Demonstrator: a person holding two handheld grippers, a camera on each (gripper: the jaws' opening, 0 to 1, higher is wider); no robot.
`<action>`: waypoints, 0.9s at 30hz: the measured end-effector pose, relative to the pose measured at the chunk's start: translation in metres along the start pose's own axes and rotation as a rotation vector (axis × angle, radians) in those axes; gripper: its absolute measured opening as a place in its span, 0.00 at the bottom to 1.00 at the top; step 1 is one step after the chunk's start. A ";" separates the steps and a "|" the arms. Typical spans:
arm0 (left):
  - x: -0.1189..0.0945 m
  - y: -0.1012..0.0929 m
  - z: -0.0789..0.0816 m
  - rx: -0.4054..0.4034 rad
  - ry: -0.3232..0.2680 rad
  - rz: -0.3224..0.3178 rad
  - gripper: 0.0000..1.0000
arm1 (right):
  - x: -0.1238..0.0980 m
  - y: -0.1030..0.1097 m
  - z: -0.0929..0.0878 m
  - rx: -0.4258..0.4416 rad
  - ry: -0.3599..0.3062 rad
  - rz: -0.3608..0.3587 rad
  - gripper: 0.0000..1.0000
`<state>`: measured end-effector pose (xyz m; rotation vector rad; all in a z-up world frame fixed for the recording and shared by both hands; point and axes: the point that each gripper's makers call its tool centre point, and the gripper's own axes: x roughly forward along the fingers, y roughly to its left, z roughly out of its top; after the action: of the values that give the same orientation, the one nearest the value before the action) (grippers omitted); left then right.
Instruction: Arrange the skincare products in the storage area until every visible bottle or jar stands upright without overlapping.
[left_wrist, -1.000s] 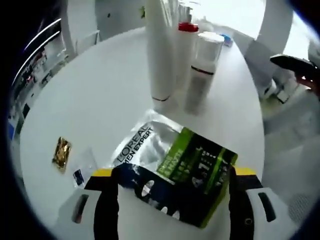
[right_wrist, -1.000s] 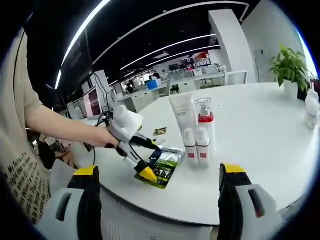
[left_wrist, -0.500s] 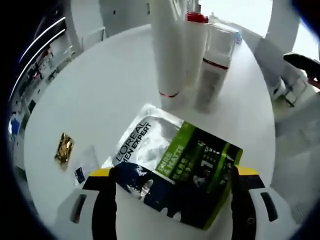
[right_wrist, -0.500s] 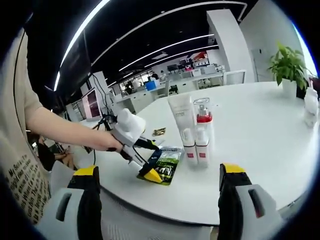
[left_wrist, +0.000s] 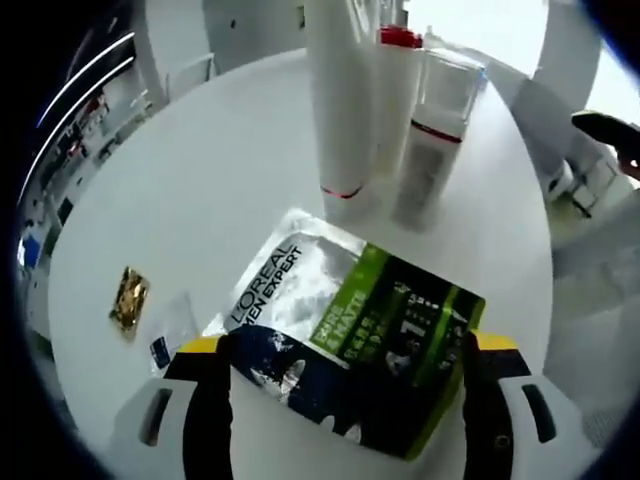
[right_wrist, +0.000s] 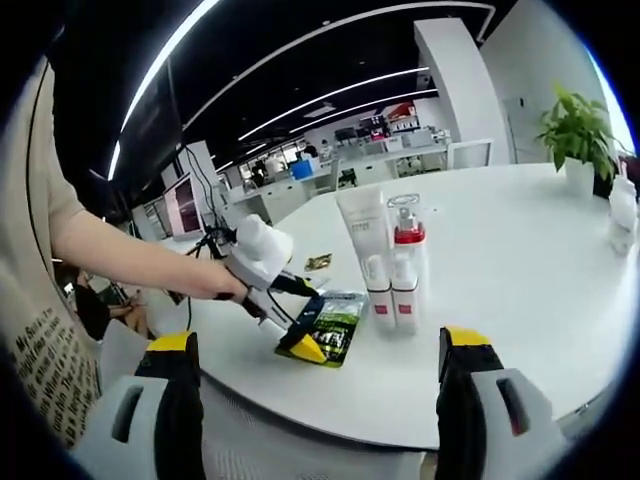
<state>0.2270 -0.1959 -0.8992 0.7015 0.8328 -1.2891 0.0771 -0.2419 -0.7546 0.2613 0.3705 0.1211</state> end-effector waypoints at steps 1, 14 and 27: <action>0.000 0.000 0.000 0.004 0.003 0.001 0.96 | 0.000 0.000 0.000 -0.001 0.000 0.001 0.99; -0.022 0.000 -0.003 -0.048 -0.026 0.026 0.97 | -0.001 -0.001 -0.005 -0.032 0.019 -0.002 0.98; -0.062 0.000 -0.035 -0.160 -0.087 0.076 0.97 | -0.001 0.003 -0.012 -0.061 0.051 0.008 0.99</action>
<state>0.2179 -0.1334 -0.8653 0.5407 0.8209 -1.1630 0.0718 -0.2363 -0.7640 0.2001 0.4155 0.1465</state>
